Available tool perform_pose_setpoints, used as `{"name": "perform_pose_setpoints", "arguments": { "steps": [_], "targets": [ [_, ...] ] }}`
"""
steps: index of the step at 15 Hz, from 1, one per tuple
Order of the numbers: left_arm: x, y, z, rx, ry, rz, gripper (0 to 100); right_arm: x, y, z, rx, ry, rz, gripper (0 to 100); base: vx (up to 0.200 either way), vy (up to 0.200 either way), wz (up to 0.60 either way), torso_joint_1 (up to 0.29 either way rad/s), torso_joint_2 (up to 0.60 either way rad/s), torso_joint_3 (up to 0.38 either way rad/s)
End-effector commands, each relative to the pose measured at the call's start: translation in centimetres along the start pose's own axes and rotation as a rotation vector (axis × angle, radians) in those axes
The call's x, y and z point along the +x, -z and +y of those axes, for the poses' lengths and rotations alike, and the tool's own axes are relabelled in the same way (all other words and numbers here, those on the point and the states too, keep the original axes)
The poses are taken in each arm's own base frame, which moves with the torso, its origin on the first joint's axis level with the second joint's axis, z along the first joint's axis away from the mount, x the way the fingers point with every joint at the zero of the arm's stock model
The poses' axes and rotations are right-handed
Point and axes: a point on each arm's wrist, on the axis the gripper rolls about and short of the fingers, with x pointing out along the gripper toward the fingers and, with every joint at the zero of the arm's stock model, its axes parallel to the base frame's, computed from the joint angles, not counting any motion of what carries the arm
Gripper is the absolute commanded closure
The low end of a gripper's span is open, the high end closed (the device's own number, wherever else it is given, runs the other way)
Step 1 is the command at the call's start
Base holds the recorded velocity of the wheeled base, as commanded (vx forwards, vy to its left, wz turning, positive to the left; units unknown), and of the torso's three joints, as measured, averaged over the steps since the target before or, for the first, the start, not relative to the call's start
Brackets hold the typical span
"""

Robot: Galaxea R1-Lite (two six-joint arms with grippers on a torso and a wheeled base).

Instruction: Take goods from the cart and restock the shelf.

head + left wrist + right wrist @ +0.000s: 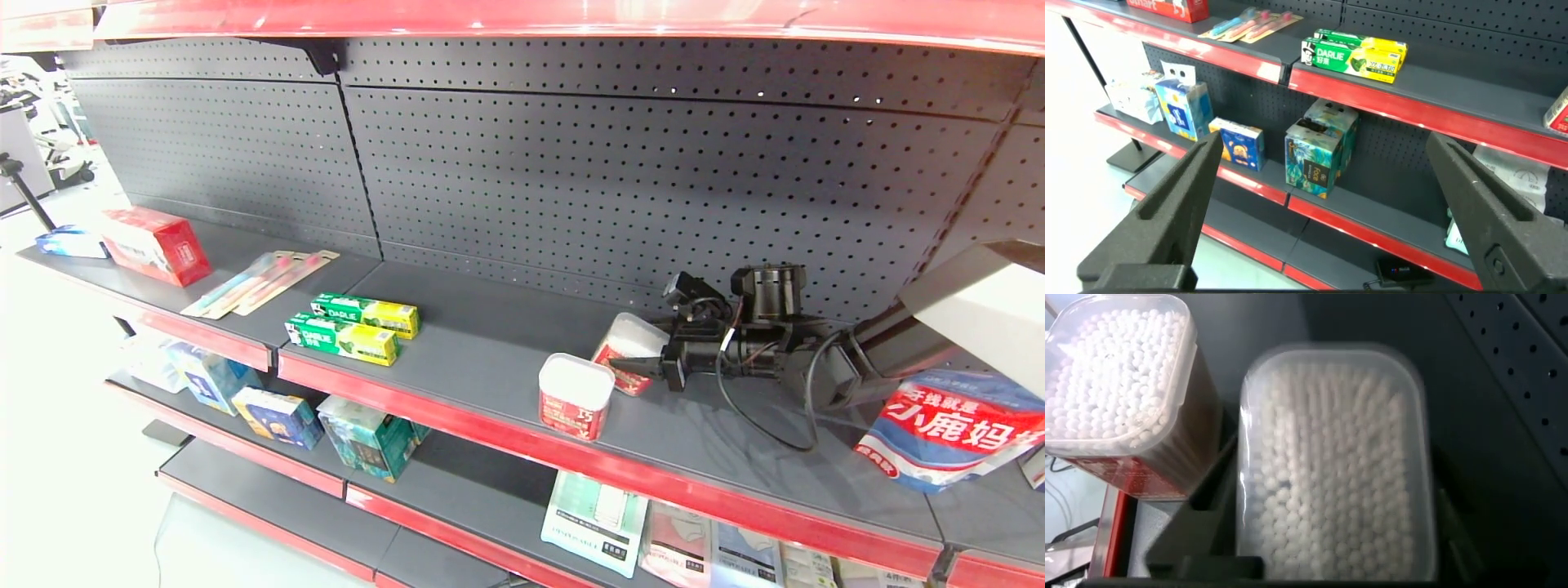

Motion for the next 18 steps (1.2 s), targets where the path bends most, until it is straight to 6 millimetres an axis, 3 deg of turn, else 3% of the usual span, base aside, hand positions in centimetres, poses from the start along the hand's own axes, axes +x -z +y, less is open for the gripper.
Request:
{"name": "perform_pose_setpoints", "arguments": {
  "steps": [1,6,11,18],
  "targets": [
    [0.0,0.0,0.0,0.000,-0.002,0.000,0,0.0,0.0,0.0,0.000,-0.001,0.000,0,0.000,0.000,0.00,0.000,0.00,0.000],
    [0.0,0.0,0.0,0.000,0.000,0.000,0,-0.2,-0.5,0.0,-0.010,0.007,-0.008,0,0.000,0.000,0.00,0.000,0.00,0.000],
    [0.0,0.0,0.0,0.000,0.000,0.000,0,-1.9,-1.9,0.1,-0.015,0.073,-0.004,0,0.000,0.000,0.00,0.000,0.00,0.000],
    [0.0,0.0,0.0,0.000,0.000,0.000,0,-3.6,-1.0,1.4,0.022,0.117,0.059,0,0.000,0.000,0.00,0.000,0.00,0.000]
  ]
}}
